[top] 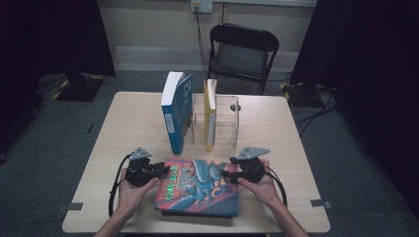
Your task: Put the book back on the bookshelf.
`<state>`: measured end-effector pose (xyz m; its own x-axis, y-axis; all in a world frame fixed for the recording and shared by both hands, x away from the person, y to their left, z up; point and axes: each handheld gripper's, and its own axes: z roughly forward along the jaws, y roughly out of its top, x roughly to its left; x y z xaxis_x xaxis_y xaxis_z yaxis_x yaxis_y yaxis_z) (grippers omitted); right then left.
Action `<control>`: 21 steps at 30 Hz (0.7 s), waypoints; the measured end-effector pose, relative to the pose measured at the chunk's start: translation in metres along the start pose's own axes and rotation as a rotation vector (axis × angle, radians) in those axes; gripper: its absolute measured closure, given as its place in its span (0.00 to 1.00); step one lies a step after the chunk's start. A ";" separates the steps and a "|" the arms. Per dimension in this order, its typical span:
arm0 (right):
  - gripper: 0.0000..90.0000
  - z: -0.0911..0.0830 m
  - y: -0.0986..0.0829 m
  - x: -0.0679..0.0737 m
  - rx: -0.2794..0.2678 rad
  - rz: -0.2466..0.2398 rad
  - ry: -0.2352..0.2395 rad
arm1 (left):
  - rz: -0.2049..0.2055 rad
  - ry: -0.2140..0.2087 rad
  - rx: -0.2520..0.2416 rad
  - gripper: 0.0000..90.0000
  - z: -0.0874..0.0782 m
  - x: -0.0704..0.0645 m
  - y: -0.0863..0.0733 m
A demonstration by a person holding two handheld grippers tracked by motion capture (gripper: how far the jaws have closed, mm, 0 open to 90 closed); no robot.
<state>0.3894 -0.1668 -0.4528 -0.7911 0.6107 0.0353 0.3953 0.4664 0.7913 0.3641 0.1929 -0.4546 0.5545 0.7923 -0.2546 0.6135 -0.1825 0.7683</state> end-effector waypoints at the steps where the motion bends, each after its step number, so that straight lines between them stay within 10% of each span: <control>1: 0.44 -0.002 -0.002 0.001 -0.002 0.002 0.005 | 0.021 -0.002 0.001 0.75 0.002 -0.001 0.001; 14: 0.48 -0.042 -0.033 0.025 0.008 -0.019 0.078 | 0.163 -0.081 0.038 0.77 0.032 -0.013 0.024; 21: 0.46 -0.033 -0.023 0.022 0.023 -0.016 0.090 | 0.154 -0.119 0.060 0.74 0.019 -0.012 0.016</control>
<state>0.3469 -0.1851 -0.4501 -0.8361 0.5430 0.0783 0.3919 0.4913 0.7779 0.3777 0.1695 -0.4506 0.7047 0.6788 -0.2067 0.5465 -0.3334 0.7682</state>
